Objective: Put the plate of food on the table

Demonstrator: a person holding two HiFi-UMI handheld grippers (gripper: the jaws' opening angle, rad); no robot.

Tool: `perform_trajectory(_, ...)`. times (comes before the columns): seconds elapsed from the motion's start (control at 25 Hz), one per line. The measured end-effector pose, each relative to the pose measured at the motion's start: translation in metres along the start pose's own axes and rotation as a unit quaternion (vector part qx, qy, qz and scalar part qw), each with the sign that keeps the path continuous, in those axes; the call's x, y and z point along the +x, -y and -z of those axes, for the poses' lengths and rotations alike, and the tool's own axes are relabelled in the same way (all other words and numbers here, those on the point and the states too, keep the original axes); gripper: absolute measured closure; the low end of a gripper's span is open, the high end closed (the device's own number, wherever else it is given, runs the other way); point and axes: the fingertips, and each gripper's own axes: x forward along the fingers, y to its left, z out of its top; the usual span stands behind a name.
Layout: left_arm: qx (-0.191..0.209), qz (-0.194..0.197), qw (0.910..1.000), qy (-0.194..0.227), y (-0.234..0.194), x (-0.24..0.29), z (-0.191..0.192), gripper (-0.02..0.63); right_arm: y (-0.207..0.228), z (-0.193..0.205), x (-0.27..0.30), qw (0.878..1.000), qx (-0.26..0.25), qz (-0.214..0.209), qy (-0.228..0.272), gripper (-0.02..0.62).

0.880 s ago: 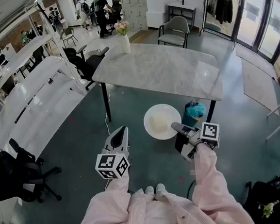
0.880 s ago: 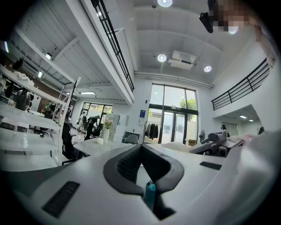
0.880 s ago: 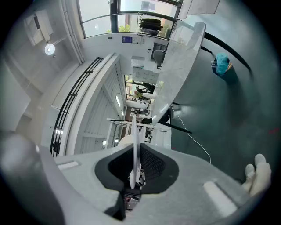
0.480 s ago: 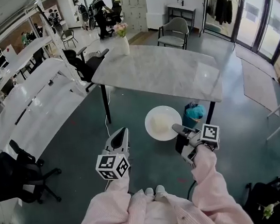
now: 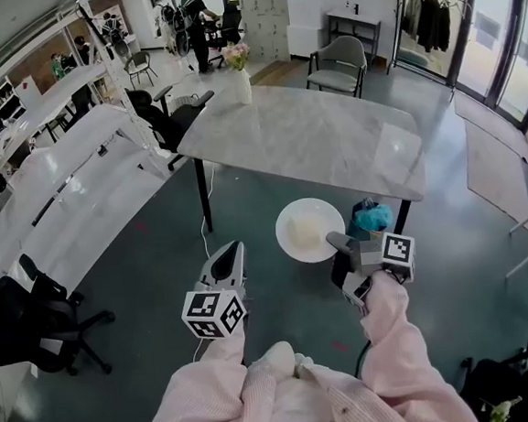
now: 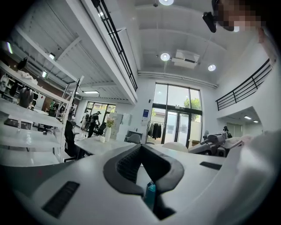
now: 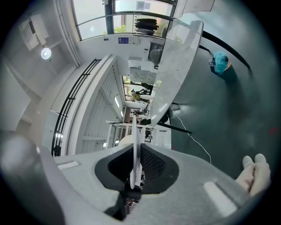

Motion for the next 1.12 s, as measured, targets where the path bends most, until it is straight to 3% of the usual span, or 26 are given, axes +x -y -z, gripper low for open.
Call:
perform_trajectory(0.36, -0.008, -0.016, 0.9998, -0.004, -0.029, 0.043, 0.004, 0.609, 0.013, -0.033, 0.043, 1.0, 0.01, -0.003, -0.011, 0.568)
perform_trajectory(1.12, -0.031, -0.018, 0.9991, -0.021, -0.143, 0.217, -0.017, 0.609, 0.031, -0.153, 0.213, 0.999, 0.032, -0.009, -0.02, 0.568)
